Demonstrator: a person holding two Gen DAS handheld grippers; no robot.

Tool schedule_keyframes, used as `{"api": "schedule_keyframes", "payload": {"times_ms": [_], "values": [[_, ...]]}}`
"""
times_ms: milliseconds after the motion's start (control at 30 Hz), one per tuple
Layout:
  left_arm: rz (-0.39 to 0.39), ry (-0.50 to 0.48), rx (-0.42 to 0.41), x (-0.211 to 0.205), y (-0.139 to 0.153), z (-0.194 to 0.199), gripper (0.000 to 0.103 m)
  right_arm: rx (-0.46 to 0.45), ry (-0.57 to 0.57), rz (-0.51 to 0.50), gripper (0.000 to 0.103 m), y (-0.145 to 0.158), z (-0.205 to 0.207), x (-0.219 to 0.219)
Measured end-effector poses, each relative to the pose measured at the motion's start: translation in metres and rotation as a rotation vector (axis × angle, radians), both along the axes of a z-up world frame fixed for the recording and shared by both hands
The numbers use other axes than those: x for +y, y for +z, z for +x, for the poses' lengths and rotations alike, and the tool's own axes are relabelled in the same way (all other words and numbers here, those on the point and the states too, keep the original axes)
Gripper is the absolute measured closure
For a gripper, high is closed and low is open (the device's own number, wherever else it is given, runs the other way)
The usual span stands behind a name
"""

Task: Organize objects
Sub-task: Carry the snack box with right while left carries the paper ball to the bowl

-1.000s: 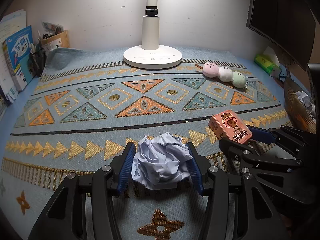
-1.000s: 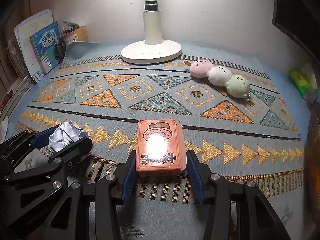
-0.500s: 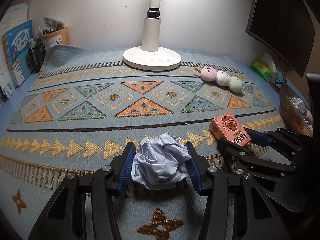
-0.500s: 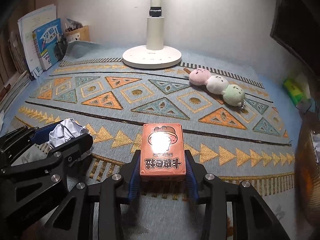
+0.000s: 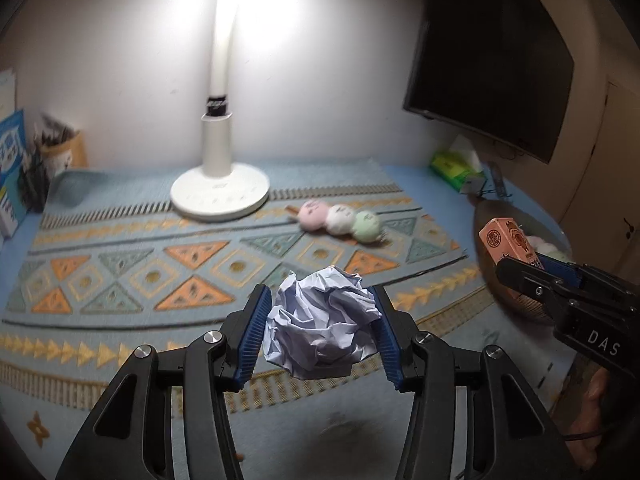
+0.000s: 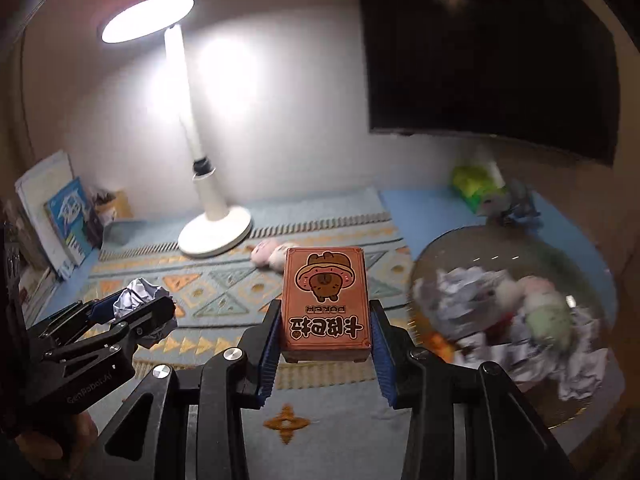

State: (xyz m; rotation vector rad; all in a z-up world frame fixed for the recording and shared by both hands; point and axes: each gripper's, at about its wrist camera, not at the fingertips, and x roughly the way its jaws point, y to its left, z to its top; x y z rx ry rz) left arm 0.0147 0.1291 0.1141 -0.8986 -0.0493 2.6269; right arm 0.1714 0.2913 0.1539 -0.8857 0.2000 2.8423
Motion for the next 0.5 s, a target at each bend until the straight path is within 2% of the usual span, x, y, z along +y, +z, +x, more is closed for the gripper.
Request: {"api": "schedule_keyframes", "payload": {"times_ms": [133,233,333,500], "values": [[0.012,-0.104,0.087,0.057,0.05,-0.005,0.056,0.114,-0.154,-0.014,0.063,0.043,0.036,0.06],[0.042,-0.181,0.122,0.1,0.074,-0.013,0.056,0.157,-0.24,-0.049,0.063,0.058,0.055,0.101],[0.06,-0.234,0.125,0.14,0.08,-0.021,0.056,0.138,-0.293,-0.083,0.063,0.054,0.059,0.13],[0.08,-0.31,0.085,0.192,0.062,-0.031,0.056,0.078,-0.335,-0.114,0.063,0.032,0.046,0.156]]}}
